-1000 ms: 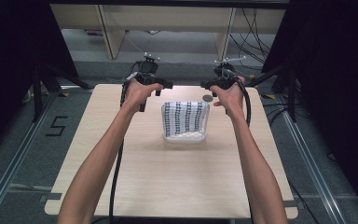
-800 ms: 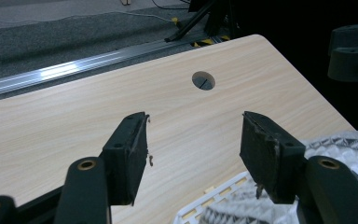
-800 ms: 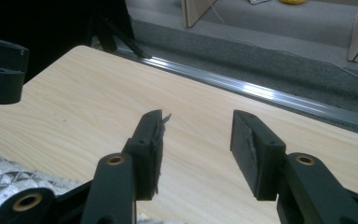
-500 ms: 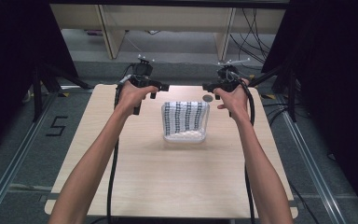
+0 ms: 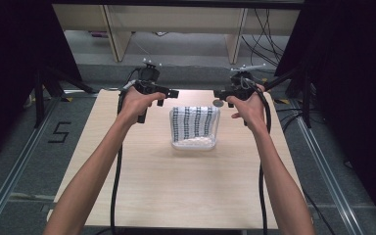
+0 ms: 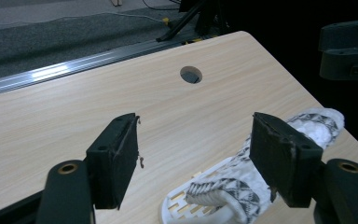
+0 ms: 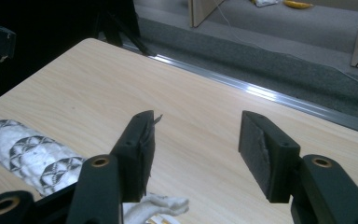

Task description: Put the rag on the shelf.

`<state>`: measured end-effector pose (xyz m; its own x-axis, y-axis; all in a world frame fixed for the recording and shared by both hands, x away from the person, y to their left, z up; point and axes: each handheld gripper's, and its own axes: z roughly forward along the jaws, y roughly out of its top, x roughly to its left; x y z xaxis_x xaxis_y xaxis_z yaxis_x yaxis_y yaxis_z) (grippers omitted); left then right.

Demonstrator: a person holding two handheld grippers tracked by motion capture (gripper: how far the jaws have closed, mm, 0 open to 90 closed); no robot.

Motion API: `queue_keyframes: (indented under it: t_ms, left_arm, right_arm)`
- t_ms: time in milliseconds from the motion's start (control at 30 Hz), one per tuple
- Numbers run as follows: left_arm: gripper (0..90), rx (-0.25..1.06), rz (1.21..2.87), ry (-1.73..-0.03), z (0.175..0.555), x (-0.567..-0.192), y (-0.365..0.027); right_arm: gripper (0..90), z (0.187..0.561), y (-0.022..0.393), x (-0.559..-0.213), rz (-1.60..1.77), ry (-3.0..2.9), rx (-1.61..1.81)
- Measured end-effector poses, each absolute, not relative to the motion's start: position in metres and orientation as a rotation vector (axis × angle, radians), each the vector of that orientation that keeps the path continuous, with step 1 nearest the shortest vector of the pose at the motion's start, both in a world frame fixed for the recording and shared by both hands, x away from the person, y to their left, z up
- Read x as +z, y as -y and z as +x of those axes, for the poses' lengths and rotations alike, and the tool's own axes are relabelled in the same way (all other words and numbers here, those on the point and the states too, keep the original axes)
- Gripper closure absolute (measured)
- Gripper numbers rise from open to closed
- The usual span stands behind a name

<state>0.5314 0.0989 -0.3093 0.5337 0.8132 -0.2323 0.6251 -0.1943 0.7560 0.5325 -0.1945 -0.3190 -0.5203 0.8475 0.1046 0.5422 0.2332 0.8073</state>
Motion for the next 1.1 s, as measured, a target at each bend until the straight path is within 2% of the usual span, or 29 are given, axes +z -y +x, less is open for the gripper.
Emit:
queue_keyframes:
  t_ms: [333,1100]
  left_arm:
    - [29.3,0.292,1.901,-1.173,0.523,-0.310,-0.103]
    - [28.2,0.300,1.934,-1.120,0.500,-0.313,-0.103]
  right_arm:
    - [39.7,0.523,0.197,-0.318,1.246,-2.168,1.180]
    - [36.1,0.501,0.198,-0.314,1.218,-2.187,1.203]
